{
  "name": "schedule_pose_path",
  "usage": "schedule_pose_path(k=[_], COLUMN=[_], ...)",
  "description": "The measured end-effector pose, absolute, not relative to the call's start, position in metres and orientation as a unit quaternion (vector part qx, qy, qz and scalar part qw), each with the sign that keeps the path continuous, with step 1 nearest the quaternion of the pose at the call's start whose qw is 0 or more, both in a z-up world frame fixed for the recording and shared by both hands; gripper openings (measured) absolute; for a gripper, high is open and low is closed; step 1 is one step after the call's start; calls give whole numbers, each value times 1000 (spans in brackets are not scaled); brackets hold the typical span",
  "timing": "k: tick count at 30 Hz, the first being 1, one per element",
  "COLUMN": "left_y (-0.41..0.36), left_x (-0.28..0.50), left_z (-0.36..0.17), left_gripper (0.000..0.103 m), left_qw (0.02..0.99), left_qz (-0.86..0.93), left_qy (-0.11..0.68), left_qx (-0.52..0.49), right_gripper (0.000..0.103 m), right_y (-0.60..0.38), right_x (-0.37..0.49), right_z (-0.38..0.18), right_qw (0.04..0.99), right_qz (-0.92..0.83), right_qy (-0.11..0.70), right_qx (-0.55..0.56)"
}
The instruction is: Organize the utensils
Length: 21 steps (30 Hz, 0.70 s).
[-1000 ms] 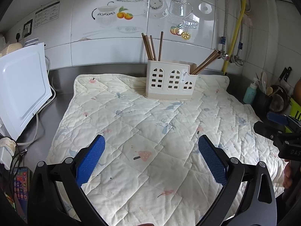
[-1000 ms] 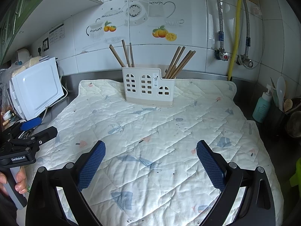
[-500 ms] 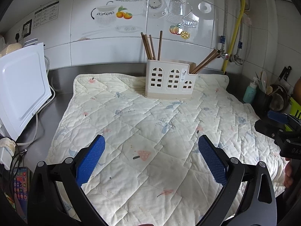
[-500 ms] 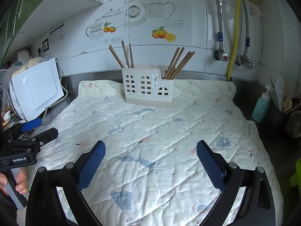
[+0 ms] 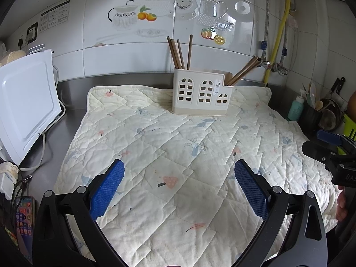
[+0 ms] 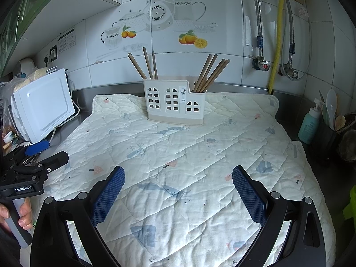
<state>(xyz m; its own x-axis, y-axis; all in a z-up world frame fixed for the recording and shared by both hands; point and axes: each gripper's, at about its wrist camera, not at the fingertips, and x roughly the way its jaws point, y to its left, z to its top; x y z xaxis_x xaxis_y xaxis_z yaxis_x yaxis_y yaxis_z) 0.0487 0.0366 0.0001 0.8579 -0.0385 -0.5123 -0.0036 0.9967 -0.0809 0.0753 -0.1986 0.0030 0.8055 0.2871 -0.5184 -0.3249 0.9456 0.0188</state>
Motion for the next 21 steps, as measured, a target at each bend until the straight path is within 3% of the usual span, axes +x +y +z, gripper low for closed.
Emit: schedule_pose_path(k=[21], left_y=[37], left_x=[47], left_z=[2], left_gripper=[98], left_qw=[964], left_qz=[-11], left_qy=[264], left_qx=[-41], right_gripper=[94], right_y=[-201], right_x=[75], right_z=[2], right_qw=[949], right_qz=[160], right_qy=[269], right_qx=[-34])
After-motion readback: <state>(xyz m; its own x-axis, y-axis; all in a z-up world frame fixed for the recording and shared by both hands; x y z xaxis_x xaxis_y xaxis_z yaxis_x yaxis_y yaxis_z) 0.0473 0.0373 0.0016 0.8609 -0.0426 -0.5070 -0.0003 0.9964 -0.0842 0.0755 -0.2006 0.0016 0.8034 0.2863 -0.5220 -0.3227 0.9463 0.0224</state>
